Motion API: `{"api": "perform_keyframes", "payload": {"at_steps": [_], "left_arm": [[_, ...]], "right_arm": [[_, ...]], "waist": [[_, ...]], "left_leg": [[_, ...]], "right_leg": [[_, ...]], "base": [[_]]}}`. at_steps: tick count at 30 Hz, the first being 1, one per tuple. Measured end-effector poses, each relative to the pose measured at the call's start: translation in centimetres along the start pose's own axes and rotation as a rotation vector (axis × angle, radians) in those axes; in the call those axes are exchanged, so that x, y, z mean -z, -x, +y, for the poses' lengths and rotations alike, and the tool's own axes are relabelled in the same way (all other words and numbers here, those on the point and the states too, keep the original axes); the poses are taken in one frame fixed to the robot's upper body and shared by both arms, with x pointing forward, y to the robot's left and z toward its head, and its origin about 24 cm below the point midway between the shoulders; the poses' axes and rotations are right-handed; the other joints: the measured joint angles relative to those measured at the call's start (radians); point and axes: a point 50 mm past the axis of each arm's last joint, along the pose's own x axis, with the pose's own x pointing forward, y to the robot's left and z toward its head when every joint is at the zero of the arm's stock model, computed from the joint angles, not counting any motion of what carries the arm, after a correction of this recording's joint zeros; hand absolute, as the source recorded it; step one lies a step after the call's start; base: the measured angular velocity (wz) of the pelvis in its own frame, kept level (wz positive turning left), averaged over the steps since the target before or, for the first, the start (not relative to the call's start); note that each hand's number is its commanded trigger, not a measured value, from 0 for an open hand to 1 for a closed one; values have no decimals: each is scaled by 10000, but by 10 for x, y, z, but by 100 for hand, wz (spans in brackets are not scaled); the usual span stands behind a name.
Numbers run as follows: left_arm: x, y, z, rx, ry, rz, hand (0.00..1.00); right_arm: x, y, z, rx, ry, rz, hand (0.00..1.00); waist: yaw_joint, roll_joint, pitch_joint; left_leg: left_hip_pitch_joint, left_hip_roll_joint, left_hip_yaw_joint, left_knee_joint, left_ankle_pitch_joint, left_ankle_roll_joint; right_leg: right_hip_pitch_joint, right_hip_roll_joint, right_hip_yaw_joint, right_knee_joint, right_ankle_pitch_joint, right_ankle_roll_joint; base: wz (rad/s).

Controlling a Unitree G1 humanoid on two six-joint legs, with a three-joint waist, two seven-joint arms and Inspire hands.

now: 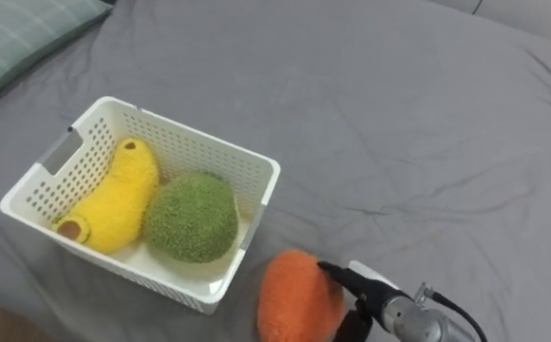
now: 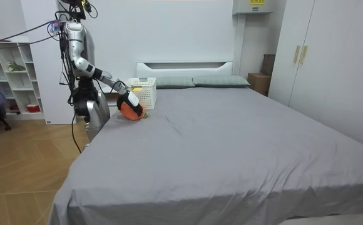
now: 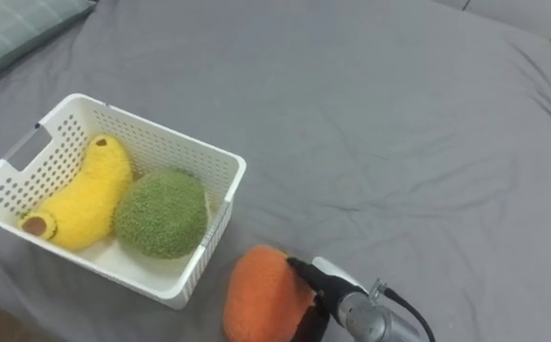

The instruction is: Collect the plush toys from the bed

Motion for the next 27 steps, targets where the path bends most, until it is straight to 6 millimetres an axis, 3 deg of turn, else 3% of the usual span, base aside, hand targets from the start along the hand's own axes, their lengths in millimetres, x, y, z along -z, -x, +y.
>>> {"api": "perform_keyframes", "payload": {"at_steps": [11, 21, 27], "left_arm": [[3, 4, -7, -82, -49, -227, 0], [1, 7, -17, 154, 4, -165, 0], [1, 8, -18, 179, -19, -145, 0]], "right_arm": [[-21, -9, -11, 1563, 228, -553, 0], [-16, -16, -14, 2259, -493, -300, 0], [-13, -17, -12, 2411, -878, -230, 0]], "waist": [[477, 234, 162], [530, 533, 113], [522, 599, 52]], "left_leg": [[-196, 0, -22, 61, -12, -14], [-368, -27, -227, 188, -2, -27], [-386, -28, -252, 204, 5, -39]], "right_leg": [[-168, -5, -90, -4, 0, 0], [-257, -17, -254, -8, 1, -1], [-251, -20, -339, -7, 2, -3]], "base": [[0], [6], [0]]}}
